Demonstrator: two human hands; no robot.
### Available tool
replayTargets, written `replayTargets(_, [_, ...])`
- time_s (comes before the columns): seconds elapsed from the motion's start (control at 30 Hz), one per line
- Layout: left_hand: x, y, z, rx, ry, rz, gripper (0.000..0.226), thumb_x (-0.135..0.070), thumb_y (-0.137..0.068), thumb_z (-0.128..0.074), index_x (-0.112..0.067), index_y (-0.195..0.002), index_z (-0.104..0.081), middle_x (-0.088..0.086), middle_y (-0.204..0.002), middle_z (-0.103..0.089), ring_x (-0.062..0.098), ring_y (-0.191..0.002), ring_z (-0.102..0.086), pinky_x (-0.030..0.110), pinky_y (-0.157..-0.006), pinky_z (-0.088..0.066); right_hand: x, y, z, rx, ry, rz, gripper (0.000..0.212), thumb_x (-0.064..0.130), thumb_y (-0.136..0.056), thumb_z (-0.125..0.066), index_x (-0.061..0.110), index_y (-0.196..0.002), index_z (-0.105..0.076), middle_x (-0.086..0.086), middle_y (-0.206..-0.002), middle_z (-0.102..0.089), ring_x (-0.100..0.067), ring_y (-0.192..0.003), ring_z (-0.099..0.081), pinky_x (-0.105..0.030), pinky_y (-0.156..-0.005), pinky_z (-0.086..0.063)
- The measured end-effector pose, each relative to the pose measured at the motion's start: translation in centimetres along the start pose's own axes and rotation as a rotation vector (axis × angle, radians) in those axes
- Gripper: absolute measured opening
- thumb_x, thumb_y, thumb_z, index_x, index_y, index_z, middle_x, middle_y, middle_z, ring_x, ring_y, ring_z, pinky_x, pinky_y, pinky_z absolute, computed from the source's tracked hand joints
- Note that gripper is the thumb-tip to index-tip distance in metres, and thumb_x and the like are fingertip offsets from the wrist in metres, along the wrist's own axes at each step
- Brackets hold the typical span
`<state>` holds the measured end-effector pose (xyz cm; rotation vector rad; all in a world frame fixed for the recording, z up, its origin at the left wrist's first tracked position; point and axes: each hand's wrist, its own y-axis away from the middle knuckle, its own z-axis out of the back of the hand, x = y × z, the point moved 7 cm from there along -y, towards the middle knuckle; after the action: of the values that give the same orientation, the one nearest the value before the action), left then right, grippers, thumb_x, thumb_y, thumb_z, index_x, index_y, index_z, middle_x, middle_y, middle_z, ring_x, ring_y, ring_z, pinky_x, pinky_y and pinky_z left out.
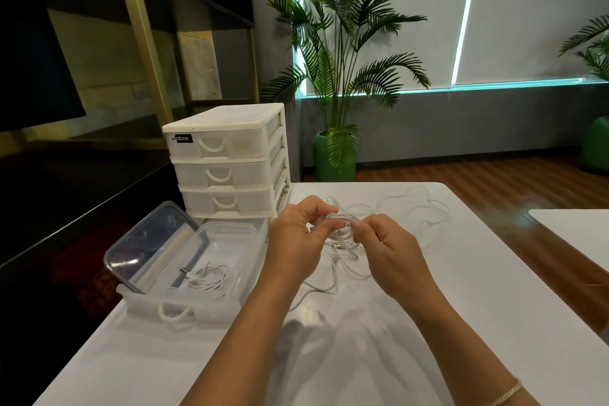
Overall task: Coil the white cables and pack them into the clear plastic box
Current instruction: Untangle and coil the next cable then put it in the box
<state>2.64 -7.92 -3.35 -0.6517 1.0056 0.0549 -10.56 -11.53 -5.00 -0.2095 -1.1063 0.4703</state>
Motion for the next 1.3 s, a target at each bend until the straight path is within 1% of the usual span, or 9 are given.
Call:
replayTargets(0.13, [0.0, 0.0, -0.1, -0.036, -0.072, -0.042, 0.009, -0.023, -0.084, -0.065, -0.029, -0.084, -0.059, 0.002, -0.094, -0.064, 0.012, -0.087, -0.057, 0.006, -0.069, -0.04, -0.7, 0.0, -0.2, -0.01, -0.228, -0.136, 0.036, 0.034, -0.093, -0.046, 0.005, -0.077, -0.061, -0.001, -0.062, -0.052, -0.014, -0.059, -0.045, -0.031, -0.058, -0.041])
replayTargets(0.23, [0.0, 0.1, -0.1, -0.06, -0.089, -0.094, 0.01, -0.023, -0.085, -0.064, -0.03, -0.08, -0.059, 0.003, -0.088, -0.066, 0.014, -0.084, -0.059, 0.01, -0.069, -0.043, -1.0, 0.1, -0.3, 0.001, -0.368, -0.219, 0.036, 0.036, -0.093, -0.047, 0.01, -0.072, -0.061, -0.001, -0.057, -0.05, -0.012, -0.052, -0.044, -0.022, -0.048, -0.04])
replayTargets(0.33, [0.2, 0.2, 0.1, -0.095, -0.096, -0.113, 0.004, -0.022, -0.087, -0.062, -0.021, -0.083, -0.063, 0.003, -0.083, -0.067, 0.015, -0.079, -0.061, 0.013, -0.067, -0.046, -0.4, 0.2, -0.6, 0.046, -0.404, -0.179, 0.034, 0.034, -0.09, -0.051, 0.007, -0.073, -0.063, 0.002, -0.05, -0.052, -0.008, -0.043, -0.042, -0.019, -0.042, -0.038])
replayTargets(0.43, [0.3, 0.2, 0.2, -0.128, -0.149, -0.128, 0.005, -0.019, -0.088, -0.061, -0.016, -0.088, -0.064, 0.002, -0.086, -0.067, 0.013, -0.077, -0.06, 0.008, -0.064, -0.044, -0.2, 0.4, -0.9, 0.08, -0.419, -0.161, 0.029, 0.028, -0.089, -0.055, 0.003, -0.075, -0.06, 0.009, -0.044, -0.056, -0.003, -0.038, -0.041, -0.016, -0.04, -0.035])
replayTargets(0.67, [0.2, 0.3, -0.1, -0.105, -0.145, -0.132, 0.006, -0.021, -0.089, -0.06, -0.017, -0.086, -0.062, 0.001, -0.08, -0.065, 0.014, -0.074, -0.059, 0.008, -0.062, -0.044, -0.5, 0.4, -1.2, 0.096, -0.604, -0.212, 0.025, 0.024, -0.089, -0.054, 0.004, -0.075, -0.063, 0.007, -0.06, -0.065, -0.008, -0.051, -0.046, -0.02, -0.043, -0.039])
replayTargets(0.9, [0.5, 0.3, -0.1, -0.098, -0.168, -0.106, 0.007, -0.02, -0.09, -0.059, -0.02, -0.083, -0.057, 0.001, -0.078, -0.062, 0.015, -0.072, -0.058, 0.01, -0.061, -0.044, -0.4, 0.5, -1.9, 0.147, -0.551, -0.245, 0.028, 0.029, -0.09, -0.05, 0.011, -0.07, -0.052, 0.002, -0.051, -0.044, -0.008, -0.044, -0.032, -0.022, -0.042, -0.028])
replayTargets(1.1, [-0.6, 0.6, 0.5, -0.211, -0.223, -0.163, 0.008, -0.01, -0.088, -0.059, -0.01, -0.089, -0.067, -0.002, -0.08, -0.054, 0.012, -0.073, -0.052, 0.007, -0.065, -0.039, -0.8, 0.7, -2.0, 0.129, -0.502, -0.301, 0.029, 0.028, -0.095, -0.046, 0.017, -0.079, -0.067, 0.012, -0.039, -0.034, -0.004, -0.038, -0.027, -0.019, -0.041, -0.026])
replayTargets(1.2, [-0.6, 0.7, 0.8, -0.245, -0.23, -0.173, 0.008, -0.005, -0.086, -0.061, -0.007, -0.088, -0.069, 0.002, -0.08, -0.056, 0.011, -0.073, -0.051, 0.008, -0.066, -0.039, -0.6, 0.9, -2.2, 0.155, -0.507, -0.323, 0.029, 0.029, -0.095, -0.046, 0.016, -0.084, -0.07, 0.011, -0.038, -0.033, -0.006, -0.042, -0.027, -0.02, -0.042, -0.026])
replayTargets(1.3, [-0.5, 0.8, 0.9, -0.265, -0.24, -0.193, 0.012, 0.004, -0.082, -0.061, -0.006, -0.08, -0.066, 0.008, -0.084, -0.065, 0.011, -0.077, -0.053, 0.009, -0.066, -0.04, -0.3, 0.9, -1.8, 0.15, -0.488, -0.305, 0.023, 0.024, -0.091, -0.054, 0.017, -0.076, -0.069, 0.014, -0.036, -0.042, -0.008, -0.048, -0.031, -0.021, -0.045, -0.027])
